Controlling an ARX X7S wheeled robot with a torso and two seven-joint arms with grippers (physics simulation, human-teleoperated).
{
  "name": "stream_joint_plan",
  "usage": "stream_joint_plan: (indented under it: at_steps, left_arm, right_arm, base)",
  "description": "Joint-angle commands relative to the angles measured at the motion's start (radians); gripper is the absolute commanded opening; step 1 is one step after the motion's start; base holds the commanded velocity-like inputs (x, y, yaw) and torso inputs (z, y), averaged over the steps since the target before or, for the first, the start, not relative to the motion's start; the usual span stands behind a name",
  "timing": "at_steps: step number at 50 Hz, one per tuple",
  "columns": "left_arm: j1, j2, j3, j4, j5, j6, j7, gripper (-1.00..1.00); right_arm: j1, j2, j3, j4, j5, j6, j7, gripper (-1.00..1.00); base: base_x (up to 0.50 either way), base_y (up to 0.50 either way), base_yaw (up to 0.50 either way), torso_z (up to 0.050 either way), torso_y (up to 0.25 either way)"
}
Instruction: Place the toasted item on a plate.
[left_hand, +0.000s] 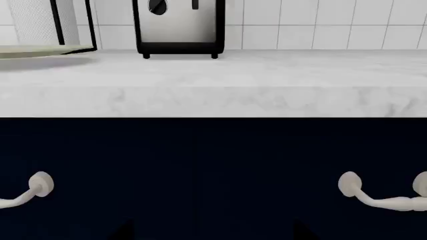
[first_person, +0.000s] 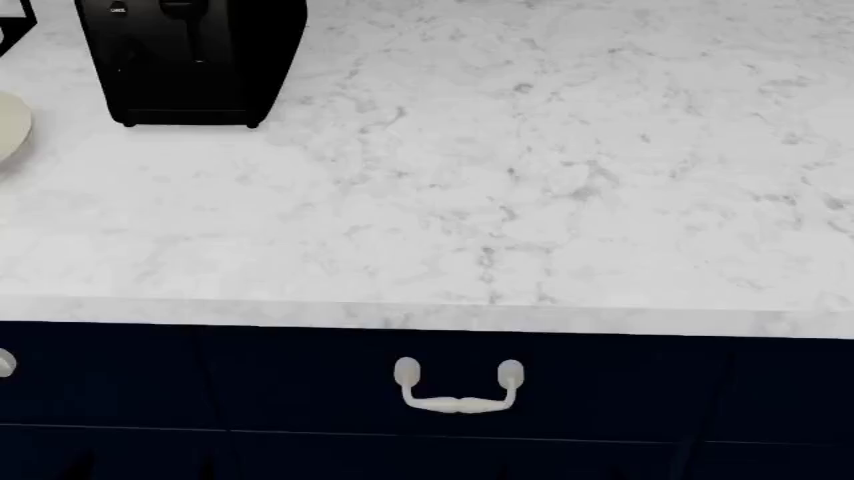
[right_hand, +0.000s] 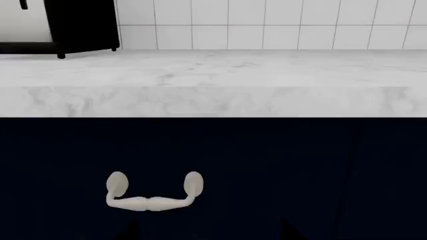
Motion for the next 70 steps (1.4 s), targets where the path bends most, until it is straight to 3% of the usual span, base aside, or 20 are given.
stream_joint_plan:
  at_steps: [1, 15, 25, 37, 43, 46, 56, 63, 70]
  left_arm:
    - [0.000, -0.011, 0.012, -0.004, -0.011, 0.004, -0.012, 1.00]
    - [0.006, -0.049, 0.058, 0.019, -0.078, -0.003, -0.047, 1.00]
    - [0.011, -0.071, 0.086, 0.070, -0.087, -0.034, -0.063, 1.00]
    - [-0.017, -0.138, 0.093, 0.271, -0.101, -0.230, -0.073, 1.00]
    - [-0.053, -0.172, 0.047, 0.414, -0.187, -0.378, -0.060, 1.00]
    - [-0.103, -0.206, 0.018, 0.523, -0.234, -0.516, -0.064, 1.00]
    - [-0.241, -0.288, -0.012, 0.673, -0.318, -0.755, -0.046, 1.00]
    - [-0.376, -0.307, -0.050, 0.695, -0.379, -0.900, -0.054, 1.00]
    - [-0.620, -0.283, -0.055, 0.603, -0.431, -1.029, -0.065, 1.00]
  right_arm:
    - [0.003, 0.019, -0.024, 0.017, 0.019, -0.015, 0.024, 1.00]
    - [-0.005, 0.053, -0.062, 0.021, 0.062, -0.027, 0.059, 1.00]
    - [-0.009, 0.073, -0.074, -0.021, 0.080, -0.003, 0.080, 1.00]
    - [0.052, 0.110, -0.088, -0.199, 0.074, 0.164, 0.113, 1.00]
    - [0.116, 0.137, -0.093, -0.303, 0.073, 0.291, 0.118, 1.00]
    - [0.155, 0.149, -0.094, -0.347, 0.076, 0.358, 0.117, 1.00]
    - [0.278, 0.176, -0.090, -0.398, 0.097, 0.491, 0.108, 1.00]
    - [0.352, 0.191, -0.090, -0.418, 0.112, 0.563, 0.098, 1.00]
    - [0.537, 0.215, -0.102, -0.424, 0.125, 0.720, 0.079, 1.00]
  base:
    - [0.00, 0.00, 0.00, 0.000, 0.000]
    - [0.00, 0.00, 0.00, 0.000, 0.000]
    - [0.00, 0.00, 0.00, 0.050, 0.000]
    - [0.00, 0.00, 0.00, 0.050, 0.000]
    - [0.00, 0.00, 0.00, 0.050, 0.000]
    - [0.00, 0.00, 0.00, 0.050, 0.000]
    - [0.00, 0.00, 0.00, 0.050, 0.000]
    - [0.00, 0.00, 0.00, 0.050, 0.000]
    - [0.00, 0.00, 0.00, 0.050, 0.000]
